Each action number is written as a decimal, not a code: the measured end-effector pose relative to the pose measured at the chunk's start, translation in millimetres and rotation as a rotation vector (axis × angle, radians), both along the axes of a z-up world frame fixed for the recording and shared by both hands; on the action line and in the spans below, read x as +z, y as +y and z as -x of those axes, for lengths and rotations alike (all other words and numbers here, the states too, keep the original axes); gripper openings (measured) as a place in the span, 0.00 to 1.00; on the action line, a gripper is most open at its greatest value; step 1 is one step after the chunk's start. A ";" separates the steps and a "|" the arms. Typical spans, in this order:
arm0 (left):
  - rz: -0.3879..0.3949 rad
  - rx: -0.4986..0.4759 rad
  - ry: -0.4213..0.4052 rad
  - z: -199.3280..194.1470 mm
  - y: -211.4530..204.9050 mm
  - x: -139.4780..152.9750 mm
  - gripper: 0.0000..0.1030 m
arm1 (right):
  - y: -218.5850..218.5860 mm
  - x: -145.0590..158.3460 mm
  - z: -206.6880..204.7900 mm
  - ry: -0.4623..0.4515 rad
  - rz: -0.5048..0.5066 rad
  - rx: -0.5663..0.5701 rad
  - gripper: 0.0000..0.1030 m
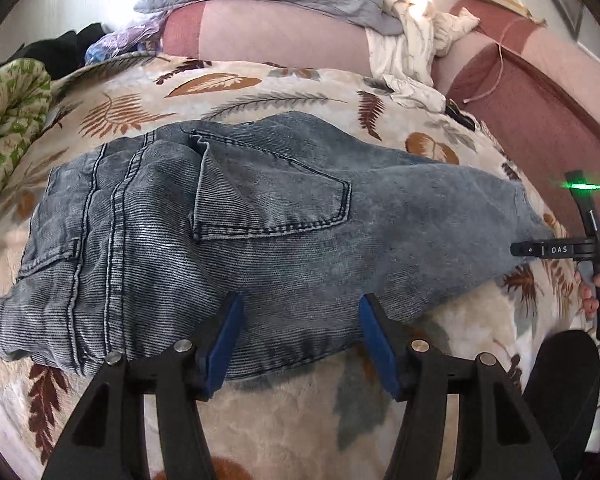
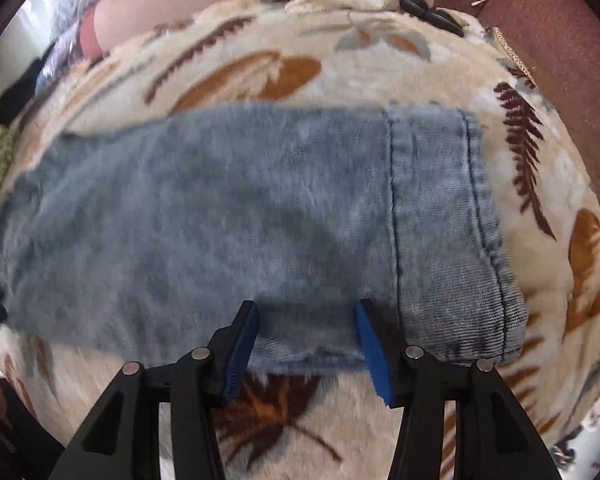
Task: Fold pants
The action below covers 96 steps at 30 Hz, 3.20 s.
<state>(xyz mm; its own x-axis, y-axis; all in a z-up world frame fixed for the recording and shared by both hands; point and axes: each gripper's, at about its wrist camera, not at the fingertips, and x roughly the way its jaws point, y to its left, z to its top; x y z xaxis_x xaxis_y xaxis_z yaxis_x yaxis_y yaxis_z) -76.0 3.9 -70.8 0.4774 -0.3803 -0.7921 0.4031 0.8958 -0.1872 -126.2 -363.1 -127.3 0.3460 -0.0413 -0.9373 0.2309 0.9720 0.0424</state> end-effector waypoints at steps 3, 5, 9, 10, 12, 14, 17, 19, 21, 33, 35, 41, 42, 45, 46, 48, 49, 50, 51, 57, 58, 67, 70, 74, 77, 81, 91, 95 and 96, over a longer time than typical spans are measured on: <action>-0.002 0.004 0.010 -2.4 -0.9 1.9 0.59 | 0.0 -0.4 -0.2 0.011 -0.008 -0.003 0.53; 0.023 0.015 0.021 -3.9 2.2 7.9 0.59 | -2.3 1.6 -3.9 0.033 -0.029 -0.011 0.53; 0.105 0.038 0.002 -8.7 9.5 24.5 0.59 | 3.6 20.6 -12.6 0.035 -0.031 0.003 0.54; 0.122 0.049 -0.011 -11.1 10.7 28.9 0.59 | 9.9 30.8 -16.7 -0.003 -0.060 0.024 0.55; 0.148 0.081 -0.030 -19.3 11.9 33.9 0.59 | 24.5 45.3 -27.4 -0.056 -0.095 0.063 0.59; 0.166 0.104 -0.033 -26.3 11.9 33.4 0.59 | 47.5 55.6 -42.4 -0.103 -0.108 0.123 0.59; 0.175 0.097 -0.041 -28.5 11.3 23.5 0.59 | 93.3 63.7 -69.9 -0.165 -0.130 0.224 0.59; 0.164 0.078 -0.028 -27.1 10.3 13.1 0.59 | 119.2 66.6 -88.4 -0.202 -0.128 0.283 0.59; 0.132 0.049 -0.021 -25.7 6.1 6.4 0.59 | 144.3 68.6 -106.4 -0.218 -0.118 0.334 0.59; 0.131 0.009 0.026 -16.6 4.8 7.8 0.60 | 211.9 42.0 -195.3 -0.220 -0.126 0.469 0.59; 0.142 0.003 0.039 -14.6 5.3 8.3 0.60 | 218.6 39.1 -200.7 -0.218 -0.113 0.496 0.59; 0.094 0.017 0.045 -16.3 5.8 2.5 0.60 | 234.5 29.4 -219.4 -0.207 -0.093 0.553 0.59; 0.095 0.018 0.051 -16.8 6.6 1.5 0.60 | 237.0 26.3 -222.9 -0.197 -0.088 0.561 0.59; 0.077 0.013 0.055 -17.9 5.8 -1.8 0.60 | 243.7 17.5 -228.6 -0.159 -0.115 0.595 0.50; 0.073 0.011 0.054 -18.6 5.8 -2.4 0.60 | 246.0 15.1 -228.6 -0.149 -0.119 0.612 0.42; 0.061 0.007 0.054 -19.6 5.0 -3.7 0.60 | 249.9 11.8 -228.6 -0.145 -0.093 0.628 0.27; 0.058 0.007 0.054 -21.1 3.6 -3.9 0.60 | 250.2 11.5 -228.7 -0.149 -0.095 0.630 0.22; 0.056 0.006 0.053 -20.9 3.6 -4.1 0.60 | 248.3 12.7 -229.3 -0.156 -0.112 0.622 0.16; 0.055 0.007 0.052 -20.6 3.8 -4.2 0.60 | 246.9 14.2 -229.7 -0.162 -0.120 0.615 0.13; 0.033 0.005 0.045 -19.9 2.7 -6.6 0.60 | 239.8 27.7 -241.7 -0.224 -0.113 0.560 0.03; 0.031 0.004 0.043 -19.5 2.1 -6.6 0.60 | 241.4 24.4 -244.1 -0.213 -0.107 0.559 0.02; -0.005 -0.013 0.015 -15.6 -2.5 -7.6 0.60 | 239.3 3.3 -255.3 -0.191 -0.093 0.486 0.09; 0.008 -0.016 0.015 -16.3 -0.2 -7.7 0.60 | 224.8 17.2 -244.4 -0.198 -0.145 0.449 0.12; 0.006 -0.013 -0.005 -15.3 -1.1 -6.3 0.60 | 184.4 50.7 -200.8 -0.298 -0.152 0.387 0.12; 0.019 -0.006 -0.043 -12.4 -1.5 -1.4 0.60 | 135.4 69.1 -156.0 -0.353 -0.155 0.301 0.12; 0.039 0.001 -0.094 -7.9 -1.5 4.8 0.60 | 64.2 82.0 -82.4 -0.402 -0.149 0.146 0.26; -0.002 -0.047 -0.154 0.0 -31.6 0.8 0.66 | -53.1 54.7 72.4 -0.503 -0.357 -0.219 0.65; 0.005 -0.037 -0.102 3.6 -50.2 3.7 0.66 | -81.7 43.4 102.9 -0.544 -0.522 -0.313 0.65; 0.017 -0.043 -0.096 5.4 -55.9 7.4 0.66 | -86.4 41.0 108.5 -0.556 -0.556 -0.328 0.65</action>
